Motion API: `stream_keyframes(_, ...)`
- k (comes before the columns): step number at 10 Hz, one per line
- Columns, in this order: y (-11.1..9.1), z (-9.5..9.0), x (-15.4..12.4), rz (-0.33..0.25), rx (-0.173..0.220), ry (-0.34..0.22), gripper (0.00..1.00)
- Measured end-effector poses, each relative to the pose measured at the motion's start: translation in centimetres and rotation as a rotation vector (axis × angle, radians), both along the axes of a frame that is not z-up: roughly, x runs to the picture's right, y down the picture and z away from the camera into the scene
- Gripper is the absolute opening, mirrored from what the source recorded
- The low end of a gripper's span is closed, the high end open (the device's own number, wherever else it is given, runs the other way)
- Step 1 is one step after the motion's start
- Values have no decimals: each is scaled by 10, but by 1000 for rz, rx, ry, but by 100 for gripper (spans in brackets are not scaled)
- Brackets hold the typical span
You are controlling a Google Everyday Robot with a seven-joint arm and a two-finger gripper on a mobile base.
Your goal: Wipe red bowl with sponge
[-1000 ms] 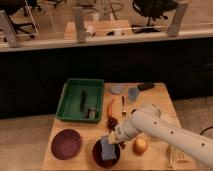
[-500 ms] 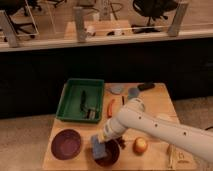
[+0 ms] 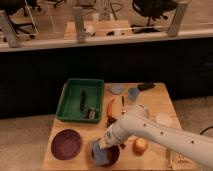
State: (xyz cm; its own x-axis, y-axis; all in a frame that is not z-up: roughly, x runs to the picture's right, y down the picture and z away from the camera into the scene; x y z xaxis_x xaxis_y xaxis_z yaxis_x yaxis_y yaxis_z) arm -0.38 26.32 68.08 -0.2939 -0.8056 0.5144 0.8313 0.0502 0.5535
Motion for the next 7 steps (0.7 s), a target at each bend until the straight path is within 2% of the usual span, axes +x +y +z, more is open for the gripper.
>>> stream_keyframes(2, 0, 0, 11, 24, 1, 14, 18)
stream_keyframes(5, -7, 4, 47, 73, -5, 65, 18)
stream_keyframes(7, -11, 11, 54, 80, -13, 82, 18)
